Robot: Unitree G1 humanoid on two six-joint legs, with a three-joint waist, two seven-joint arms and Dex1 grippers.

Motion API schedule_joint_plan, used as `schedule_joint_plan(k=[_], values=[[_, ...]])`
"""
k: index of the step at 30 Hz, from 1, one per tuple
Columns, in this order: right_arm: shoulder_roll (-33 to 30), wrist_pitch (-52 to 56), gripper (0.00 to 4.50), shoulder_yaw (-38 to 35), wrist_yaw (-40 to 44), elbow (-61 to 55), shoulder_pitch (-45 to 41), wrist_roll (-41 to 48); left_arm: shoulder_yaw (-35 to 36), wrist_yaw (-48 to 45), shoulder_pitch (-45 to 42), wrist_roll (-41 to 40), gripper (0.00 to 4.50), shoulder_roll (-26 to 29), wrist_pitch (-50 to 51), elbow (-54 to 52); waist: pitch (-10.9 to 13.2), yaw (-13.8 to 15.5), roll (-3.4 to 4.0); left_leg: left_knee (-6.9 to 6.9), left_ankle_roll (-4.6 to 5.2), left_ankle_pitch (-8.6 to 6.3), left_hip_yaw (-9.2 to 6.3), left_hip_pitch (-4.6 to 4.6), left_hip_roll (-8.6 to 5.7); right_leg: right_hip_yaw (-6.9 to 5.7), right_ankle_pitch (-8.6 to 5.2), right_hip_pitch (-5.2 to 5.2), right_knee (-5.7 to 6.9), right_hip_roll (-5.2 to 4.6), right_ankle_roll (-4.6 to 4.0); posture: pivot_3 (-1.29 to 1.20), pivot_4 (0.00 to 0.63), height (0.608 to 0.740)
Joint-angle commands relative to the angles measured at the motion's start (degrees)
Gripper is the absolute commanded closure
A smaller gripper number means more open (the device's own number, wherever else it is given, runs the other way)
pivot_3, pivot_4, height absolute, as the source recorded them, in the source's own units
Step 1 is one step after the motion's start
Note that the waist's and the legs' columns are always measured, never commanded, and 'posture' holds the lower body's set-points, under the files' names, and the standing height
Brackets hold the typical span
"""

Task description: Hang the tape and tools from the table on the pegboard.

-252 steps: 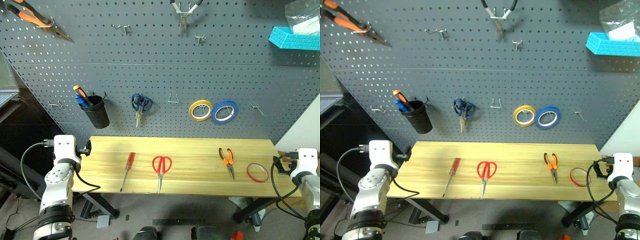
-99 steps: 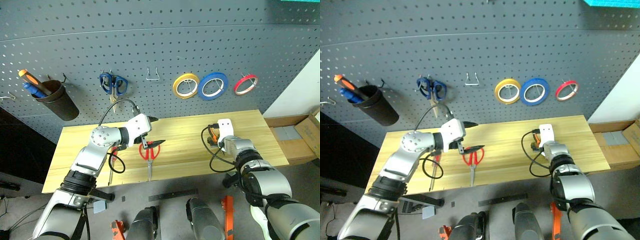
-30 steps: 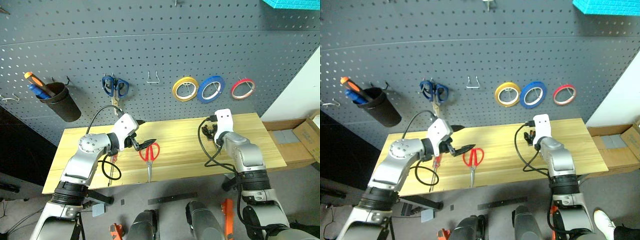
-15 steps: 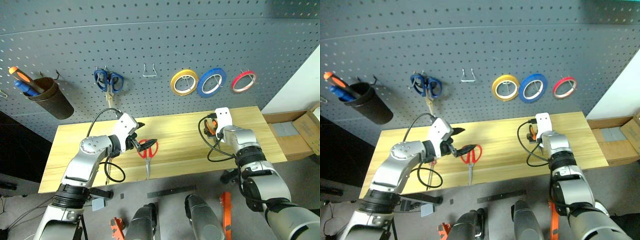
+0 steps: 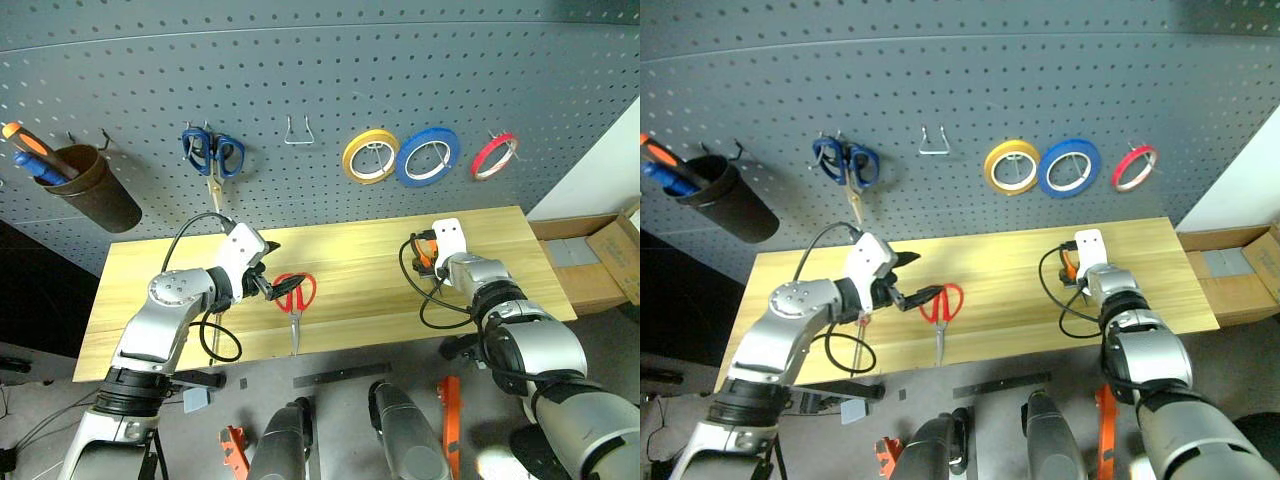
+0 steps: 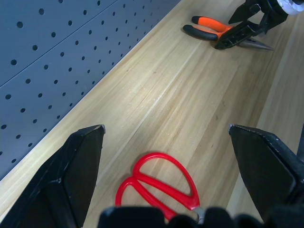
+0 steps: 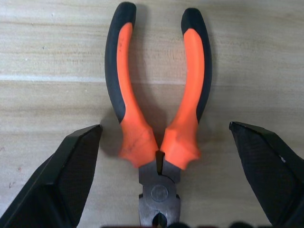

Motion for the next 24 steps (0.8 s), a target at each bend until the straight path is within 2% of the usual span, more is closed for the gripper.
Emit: schedule_joint_plan(k=[1, 4, 7, 13, 20, 23, 24], values=[[-0.5, -1.2, 0.04, -1.2, -0.3, 2.1, -1.2, 0.0, 1.9, 0.2, 0.7, -0.9, 0.00, 1.2, 0.5, -3.0, 0.0, 0.1, 0.00, 0.00, 0.00, 0.00, 0.00, 0.00, 0.00, 0.00, -0.02, 0.00, 0.00, 0.00, 0.03, -0.02, 0.341, 0.740], [-0.2, -1.5, 0.04, -1.5, 0.1, 2.9, -1.2, -0.3, 2.1, 0.2, 1.0, -0.9, 0.00, 1.5, 0.8, -3.4, 0.0, 0.6, 0.00, 0.00, 0.00, 0.00, 0.00, 0.01, 0.01, 0.00, -0.12, 0.00, 0.00, 0.00, 0.19, -0.01, 0.337, 0.740], [0.1, -2.3, 0.59, -0.9, 0.0, 3.3, -0.9, -1.2, 2.2, 0.2, 1.0, -0.8, 0.00, 1.6, 0.7, -3.3, 0.0, 1.0, 0.00, 0.00, 0.00, 0.00, 0.00, 0.02, 0.02, 0.00, -0.12, 0.00, -0.01, 0.01, 0.19, -0.01, 0.334, 0.740], [1.5, -3.5, 2.65, 0.3, -0.6, 3.3, 0.6, -3.1, 2.0, 0.2, 0.7, -0.6, 0.00, 1.6, 0.3, -2.7, 0.0, 1.5, -0.01, -0.01, -0.01, 0.00, -0.01, 0.01, 0.02, -0.01, -0.12, 0.01, -0.04, 0.01, 0.19, -0.01, 0.327, 0.740], [2.6, -4.5, 2.65, 0.9, -1.3, 0.9, 1.8, -3.7, 1.9, 0.7, 0.0, -0.6, 0.00, 0.9, -0.5, -1.4, -0.1, 1.5, -0.07, -0.01, -0.02, 0.00, -0.01, 0.05, 0.04, -0.02, -0.12, 0.03, -0.03, 0.01, 0.20, -0.04, 0.304, 0.740], [3.0, -3.1, 2.65, 1.1, 0.1, -7.5, 3.8, -2.8, 3.6, 1.7, 0.5, -1.4, 0.00, 0.4, -0.4, -1.3, -0.1, 1.4, -0.07, -0.01, -0.02, 0.00, -0.01, 0.04, 0.05, -0.02, -0.12, 0.01, -0.03, 0.01, 0.20, -0.06, 0.291, 0.740], [3.3, -0.8, 2.65, 1.7, 0.9, -14.2, 6.1, -2.6, 4.2, 2.0, 0.9, -1.7, 0.00, 0.3, -0.4, -1.5, -0.1, 1.4, -0.08, -0.04, -0.02, 0.00, -0.02, 0.04, 0.05, -0.02, -0.12, -0.01, -0.03, 0.01, 0.20, -0.06, 0.287, 0.740]])
